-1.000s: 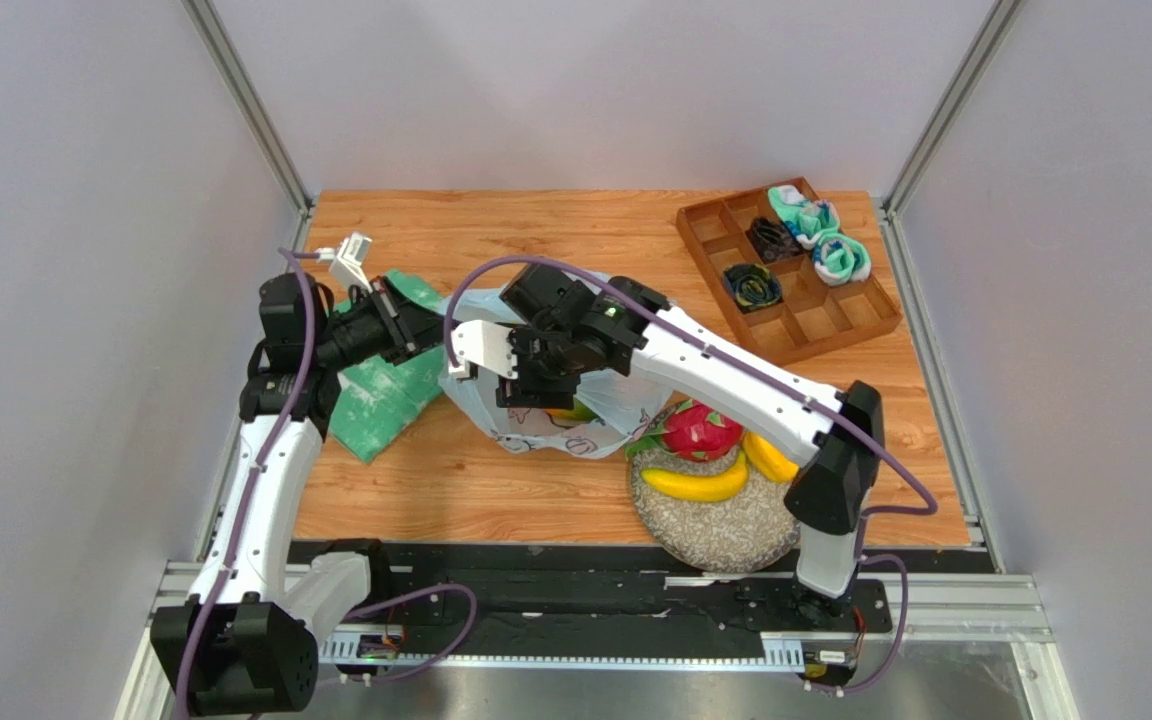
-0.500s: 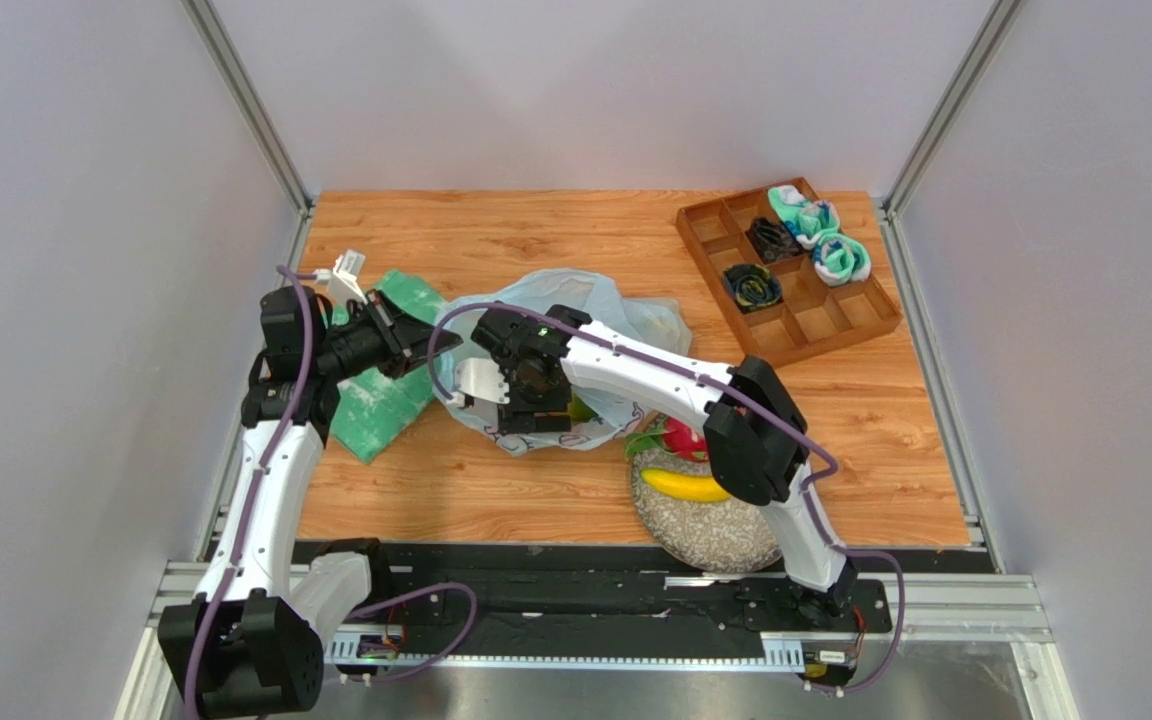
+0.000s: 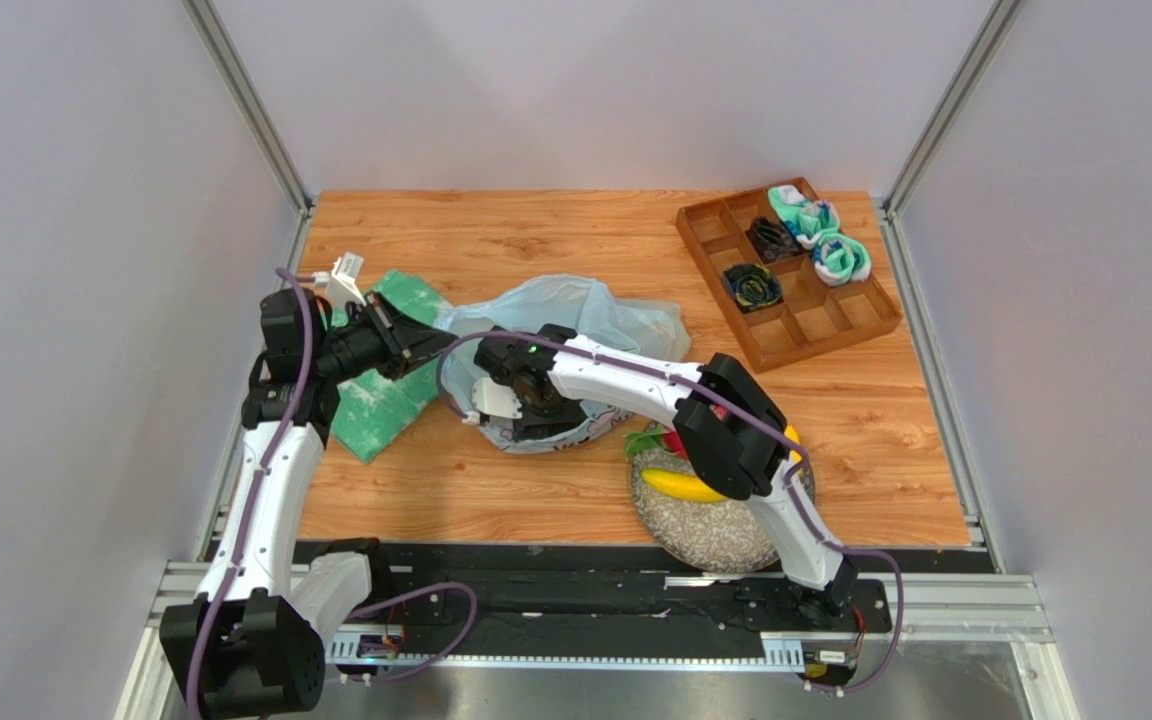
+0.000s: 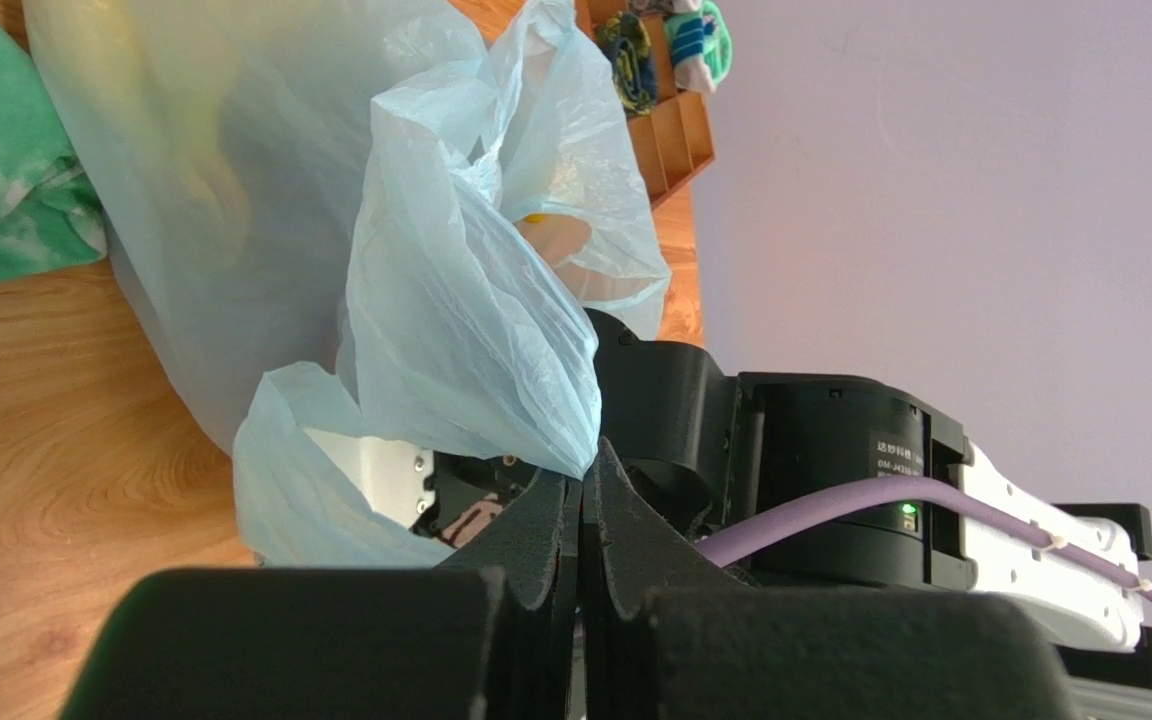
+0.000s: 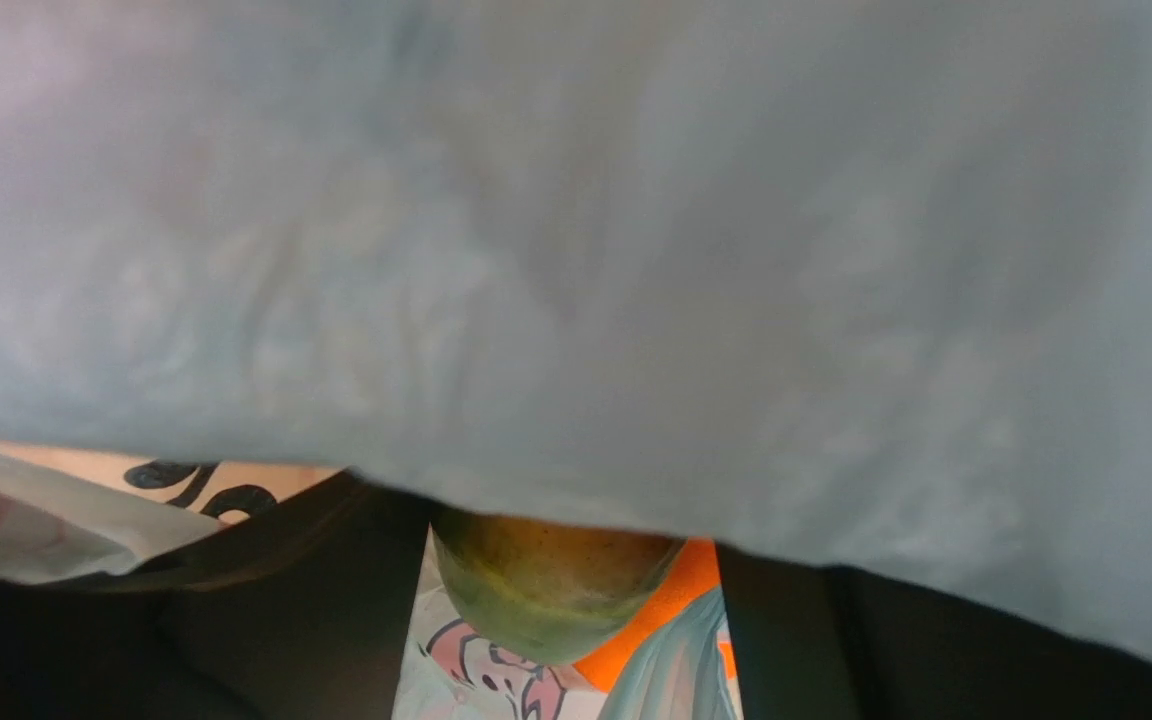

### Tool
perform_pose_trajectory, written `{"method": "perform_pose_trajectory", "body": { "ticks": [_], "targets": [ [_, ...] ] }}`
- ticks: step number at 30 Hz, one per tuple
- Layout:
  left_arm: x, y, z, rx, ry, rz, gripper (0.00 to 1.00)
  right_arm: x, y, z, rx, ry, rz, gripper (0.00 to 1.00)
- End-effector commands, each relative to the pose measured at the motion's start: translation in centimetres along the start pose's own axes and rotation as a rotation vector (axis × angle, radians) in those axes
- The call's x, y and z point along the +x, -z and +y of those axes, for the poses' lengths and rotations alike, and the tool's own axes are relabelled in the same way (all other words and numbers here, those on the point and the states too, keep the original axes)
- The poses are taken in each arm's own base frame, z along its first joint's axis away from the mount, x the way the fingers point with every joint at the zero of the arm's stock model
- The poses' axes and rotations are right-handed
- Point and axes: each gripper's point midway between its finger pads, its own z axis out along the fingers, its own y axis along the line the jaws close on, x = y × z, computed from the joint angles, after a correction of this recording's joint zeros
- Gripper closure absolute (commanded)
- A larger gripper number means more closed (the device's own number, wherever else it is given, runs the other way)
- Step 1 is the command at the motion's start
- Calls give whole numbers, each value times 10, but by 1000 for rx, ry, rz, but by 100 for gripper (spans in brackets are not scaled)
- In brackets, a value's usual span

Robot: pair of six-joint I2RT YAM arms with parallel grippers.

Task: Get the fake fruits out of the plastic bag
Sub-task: Take out the fake fruit from the plastic bag.

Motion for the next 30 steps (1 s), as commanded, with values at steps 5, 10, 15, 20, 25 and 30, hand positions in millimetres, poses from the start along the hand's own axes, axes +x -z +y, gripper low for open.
{"method": "perform_pose_trajectory", "body": {
  "ticks": [5,10,15,20,25,30],
  "targets": [
    [-3,5,-13,39,-48,-16,100,-34,98,-32,82,-112,-313,50],
    [-6,2,-12,42,-50,-18,100,-31,175,-33,66,-124,-543,51],
    [-12,-1,-9,38,-56,-40,100,-23,203,-13,22,-98,-662,52],
    [-12,-1,-9,36,-52,-42,100,-36,257,-10,-17,-171,-815,52],
    [-12,-2,-9,39,-42,-38,100,-27,292,-4,-15,-217,-867,55],
    [-13,-2,-9,41,-47,-41,100,46,267,6,-23,-333,-708,57]
  ]
}}
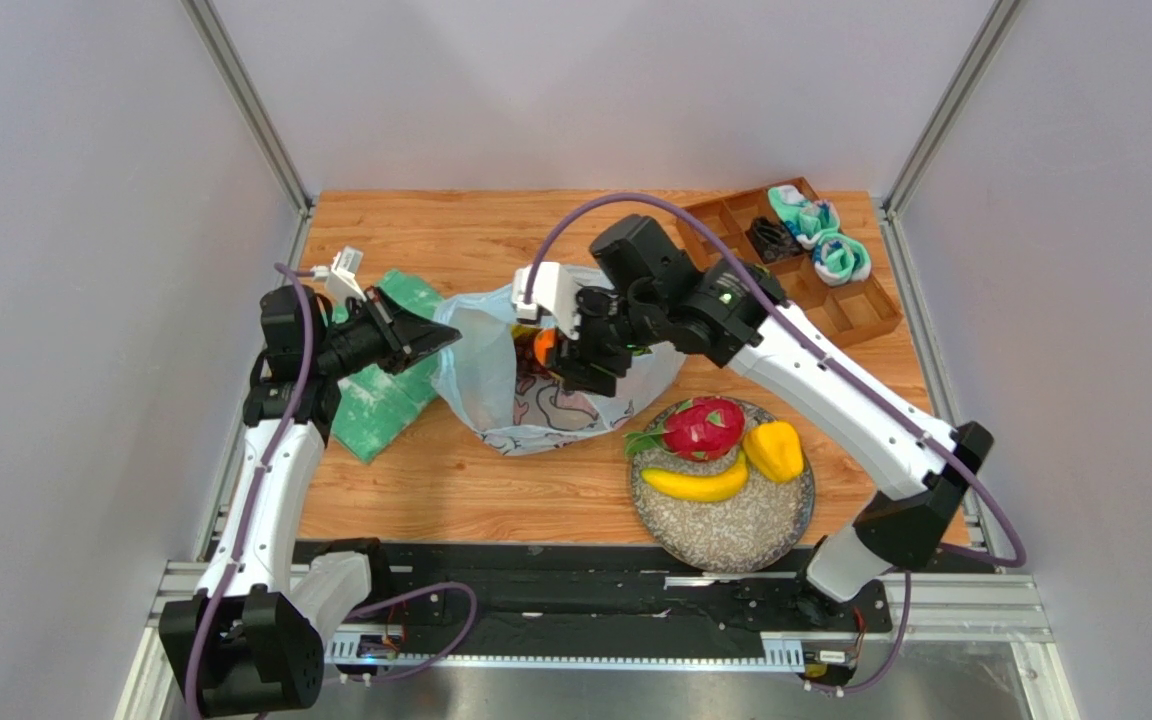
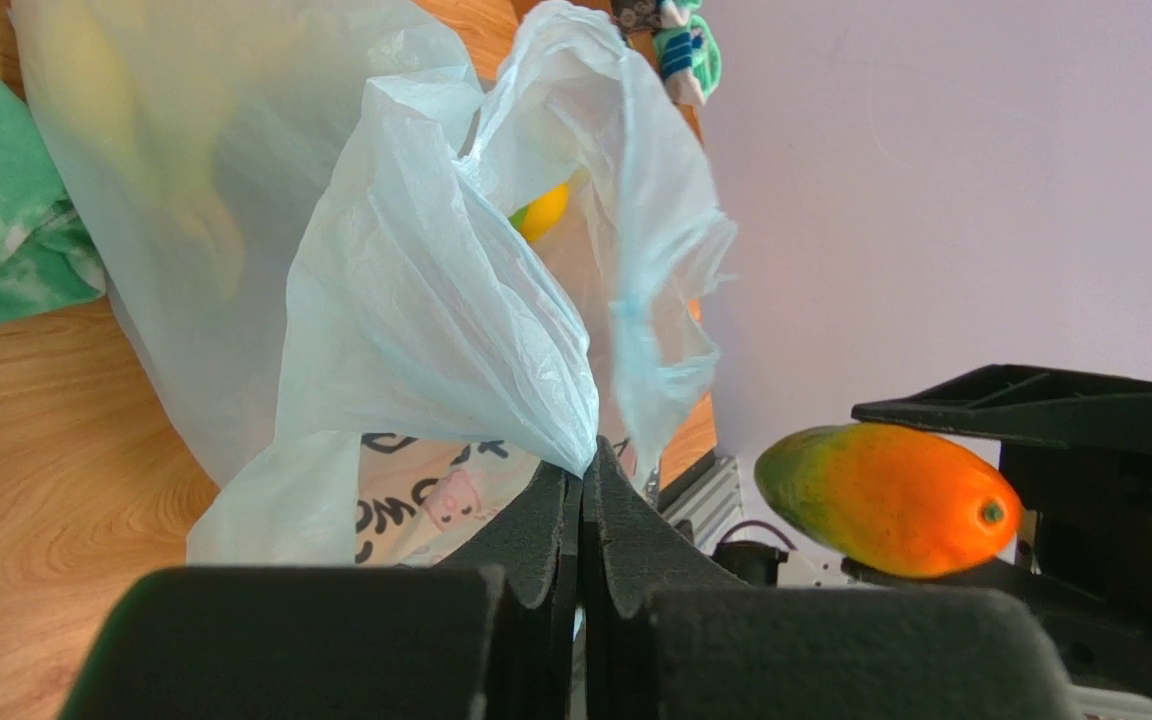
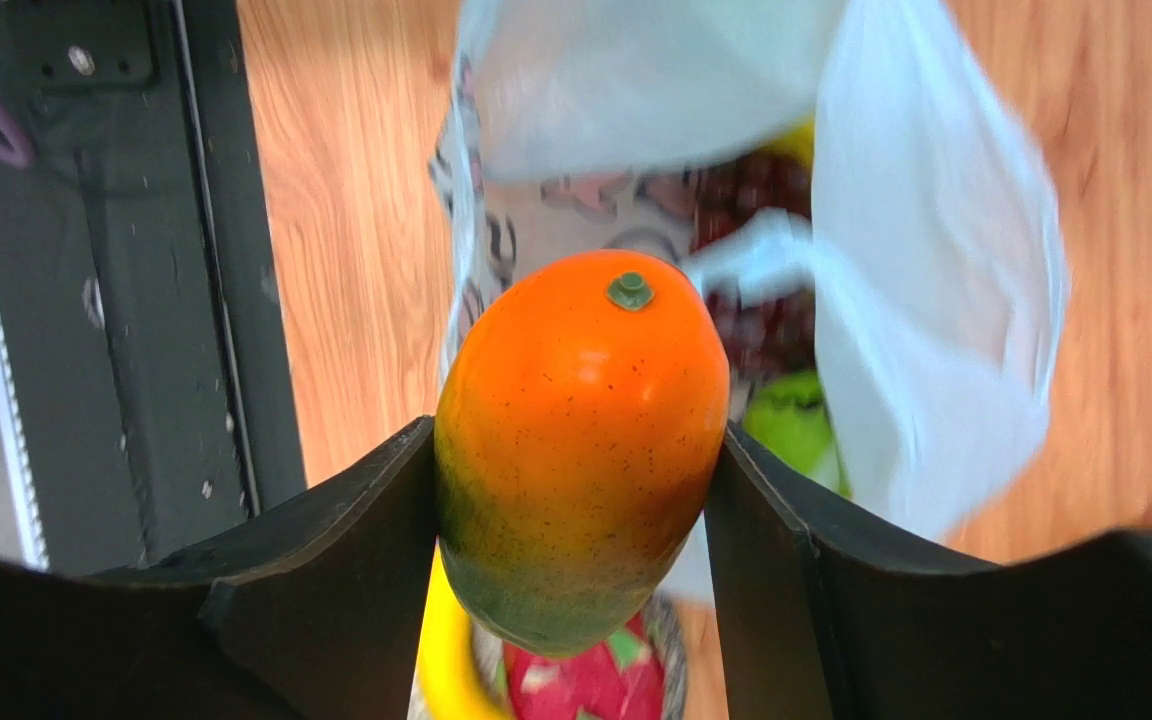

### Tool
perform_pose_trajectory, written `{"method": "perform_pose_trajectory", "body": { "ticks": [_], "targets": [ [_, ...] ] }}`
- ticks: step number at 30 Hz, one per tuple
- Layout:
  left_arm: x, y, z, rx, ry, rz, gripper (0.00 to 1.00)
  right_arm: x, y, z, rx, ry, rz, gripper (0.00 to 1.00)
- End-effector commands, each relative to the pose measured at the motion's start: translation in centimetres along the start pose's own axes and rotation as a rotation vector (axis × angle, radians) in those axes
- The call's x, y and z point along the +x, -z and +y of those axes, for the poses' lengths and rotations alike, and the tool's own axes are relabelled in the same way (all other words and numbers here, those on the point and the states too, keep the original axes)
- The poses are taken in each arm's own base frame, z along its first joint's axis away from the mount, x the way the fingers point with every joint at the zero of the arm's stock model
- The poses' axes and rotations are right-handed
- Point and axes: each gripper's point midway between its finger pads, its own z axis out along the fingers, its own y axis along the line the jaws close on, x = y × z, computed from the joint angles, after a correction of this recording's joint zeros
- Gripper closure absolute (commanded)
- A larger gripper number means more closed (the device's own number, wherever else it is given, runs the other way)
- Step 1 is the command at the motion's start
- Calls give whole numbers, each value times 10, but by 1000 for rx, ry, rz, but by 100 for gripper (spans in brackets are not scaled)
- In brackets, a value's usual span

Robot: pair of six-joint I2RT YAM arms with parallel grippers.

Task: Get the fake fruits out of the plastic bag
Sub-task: Take out the fake fruit from the plastic bag, then place the fake fruit on the plate.

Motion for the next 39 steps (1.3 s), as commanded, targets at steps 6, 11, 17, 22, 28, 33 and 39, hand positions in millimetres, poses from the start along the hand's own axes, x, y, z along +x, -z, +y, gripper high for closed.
{"method": "perform_pose_trajectory", "body": {
  "ticks": [6,11,17,22,28,33,39],
  "targets": [
    [-2,-1,-4,26,-11,-1,100,149,79,21,80,-163,305,58],
    [-2,-2,-1,20,-1,-2,100,233,99,50,116,-187,482,58],
    [-5,-4,0,17,3,-2,100,300,102,78,112,-45,603,57],
    [-7,-6,4,5,0,-3,100,322,100,72,136,119,640,52],
    [-5,-6,8,-8,-3,-6,100,332,85,68,138,304,600,49],
    [-5,-5,11,-28,-10,-9,100,334,70,77,85,430,559,44],
    [-5,-4,12,-33,-12,-14,100,331,61,82,67,557,534,27]
  ]
}}
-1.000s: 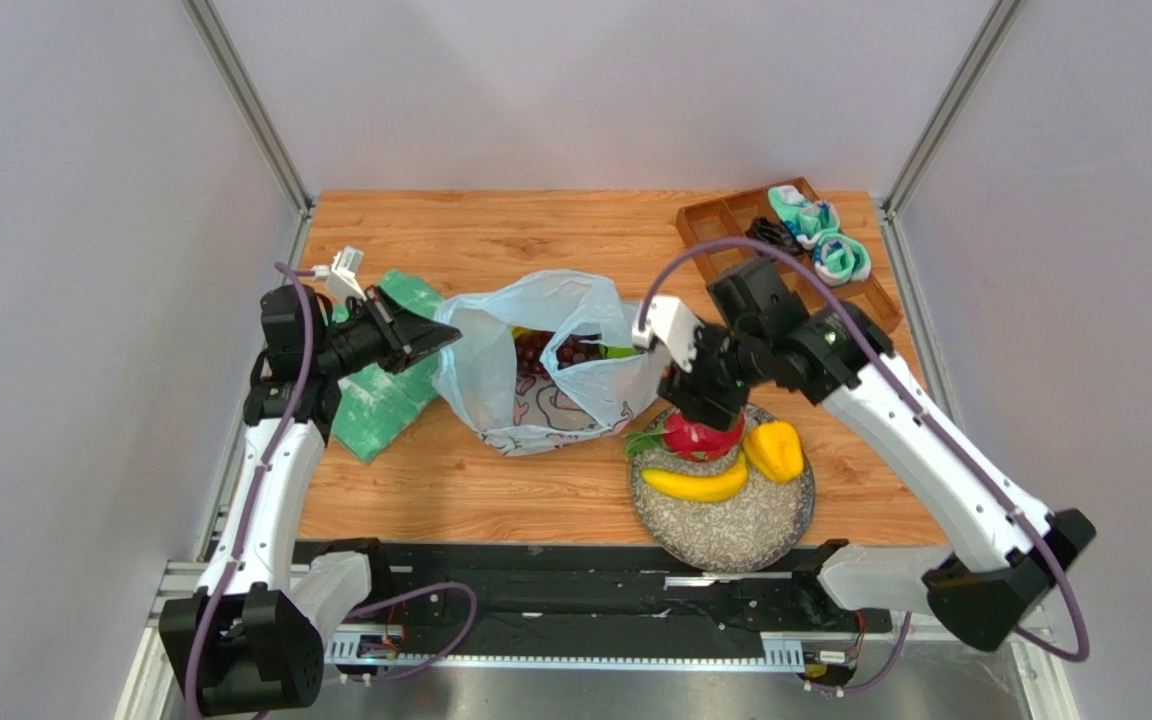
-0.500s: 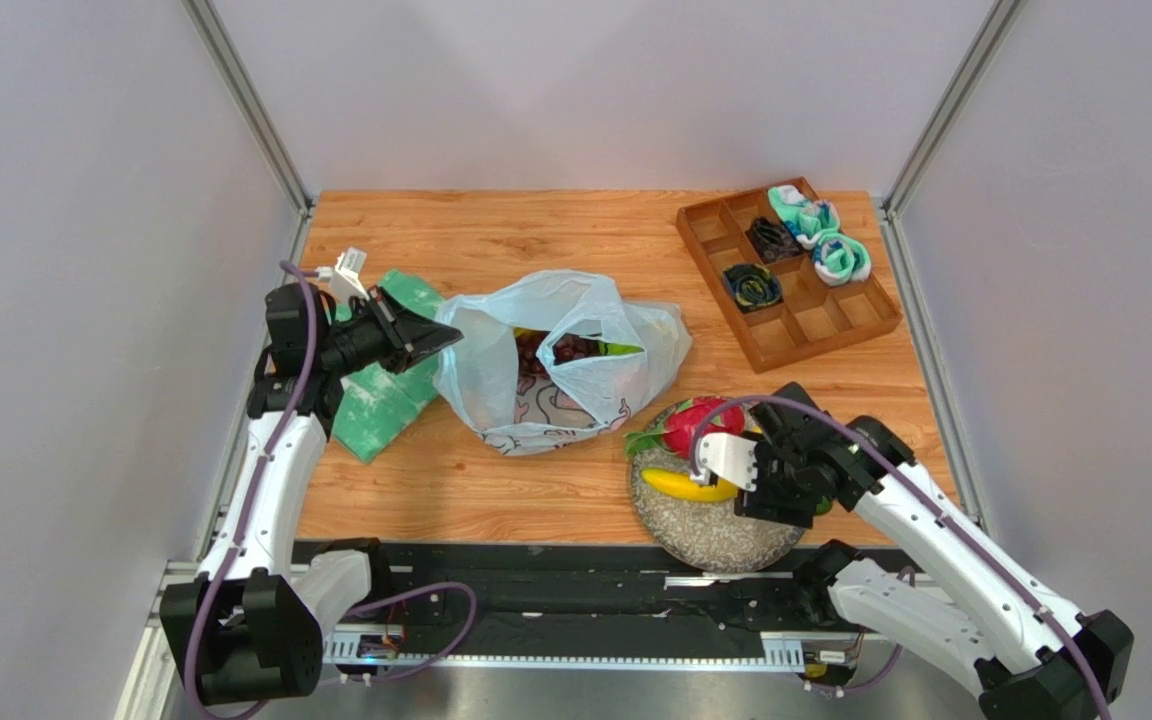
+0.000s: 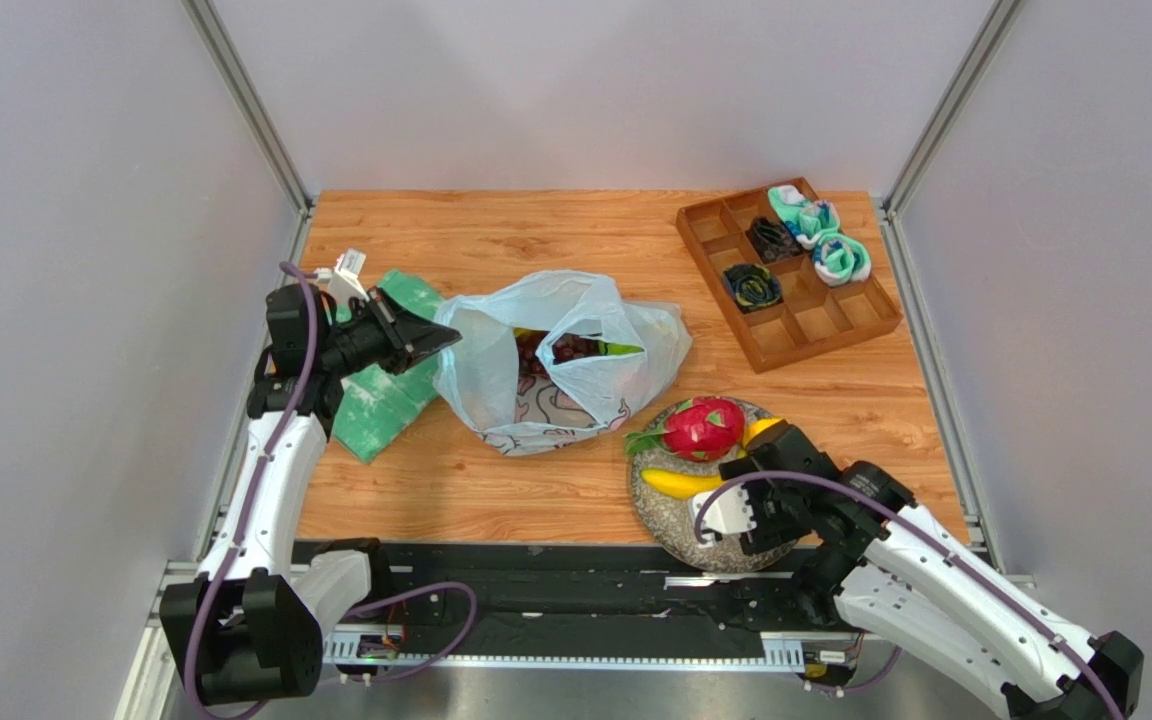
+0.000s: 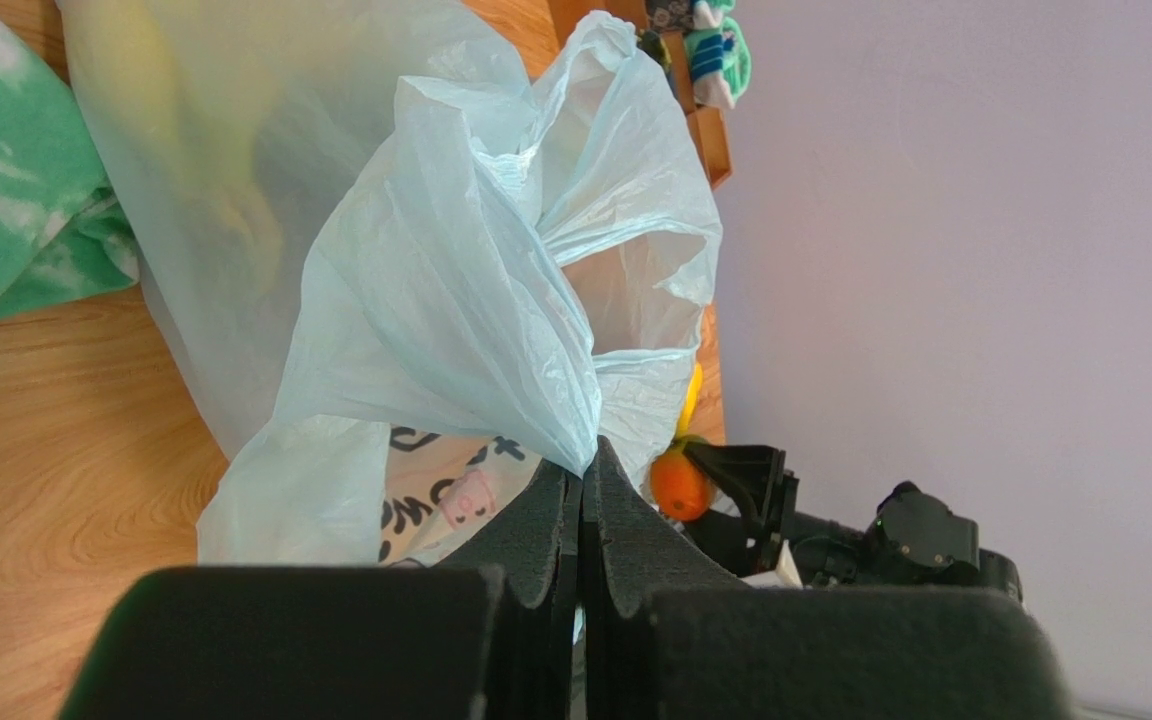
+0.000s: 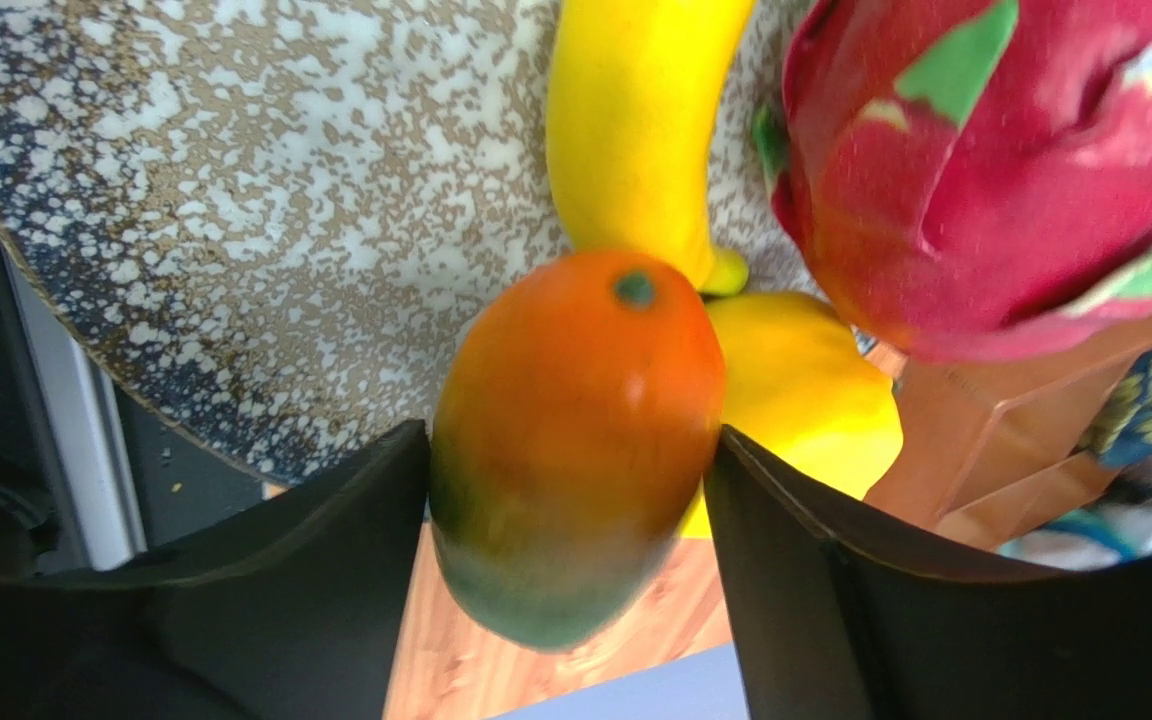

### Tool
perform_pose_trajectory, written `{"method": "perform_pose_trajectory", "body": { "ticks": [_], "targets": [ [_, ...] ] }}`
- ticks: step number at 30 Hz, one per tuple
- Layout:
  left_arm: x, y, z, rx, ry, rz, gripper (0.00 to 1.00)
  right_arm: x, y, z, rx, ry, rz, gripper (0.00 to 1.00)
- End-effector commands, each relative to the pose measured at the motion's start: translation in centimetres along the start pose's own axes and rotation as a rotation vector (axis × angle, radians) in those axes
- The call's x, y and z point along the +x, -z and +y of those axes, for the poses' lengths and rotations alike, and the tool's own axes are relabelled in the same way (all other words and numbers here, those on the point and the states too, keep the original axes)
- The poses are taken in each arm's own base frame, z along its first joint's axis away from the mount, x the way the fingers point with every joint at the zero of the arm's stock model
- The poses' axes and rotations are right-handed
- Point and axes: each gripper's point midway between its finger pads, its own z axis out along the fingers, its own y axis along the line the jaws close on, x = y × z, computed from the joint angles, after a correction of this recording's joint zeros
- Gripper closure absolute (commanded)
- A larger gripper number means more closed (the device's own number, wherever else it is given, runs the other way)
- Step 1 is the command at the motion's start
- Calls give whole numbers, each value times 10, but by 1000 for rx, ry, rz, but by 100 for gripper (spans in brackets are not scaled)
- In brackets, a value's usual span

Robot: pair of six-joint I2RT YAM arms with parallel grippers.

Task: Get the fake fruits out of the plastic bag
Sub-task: Place the fake fruit on the plate.

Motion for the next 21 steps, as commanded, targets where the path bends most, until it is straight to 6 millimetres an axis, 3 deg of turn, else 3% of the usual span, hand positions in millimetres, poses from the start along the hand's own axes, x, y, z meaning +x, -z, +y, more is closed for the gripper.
{"method": "perform_pose_trajectory", "body": {
  "ticks": [1,4,5,6,9,10,14,17,19,20,21],
  "targets": [
    [-4,2,-3,2,-36,-21,100,-7,-1,-8,47,128,-25,25],
    [-4,2,-2,-1,-37,-24,100,-5,3,-1,32,173,-24,14],
    [-4,2,-2,-2,-38,-26,100,-4,4,0,33,176,-26,4],
    [-5,2,-2,0,-40,-28,100,-5,7,0,52,172,-41,0],
    [-5,1,-2,1,-37,-26,100,-13,27,-6,90,181,-88,0],
    [-6,1,-2,2,-38,-27,100,-24,37,-14,132,182,-146,0],
    [-6,0,-1,-1,-26,-20,100,-71,100,-79,374,120,-356,0],
    [-4,0,-1,-2,-21,-6,100,-105,114,-131,434,-64,-476,0],
    [-3,3,-5,-1,-23,7,100,-124,140,-172,490,-167,-536,3],
    [-2,4,-7,2,-42,14,100,-135,113,-184,387,-287,-511,4],
    [-2,6,-10,-4,-45,22,100,-149,135,-208,415,-318,-550,5]
  ]
}}
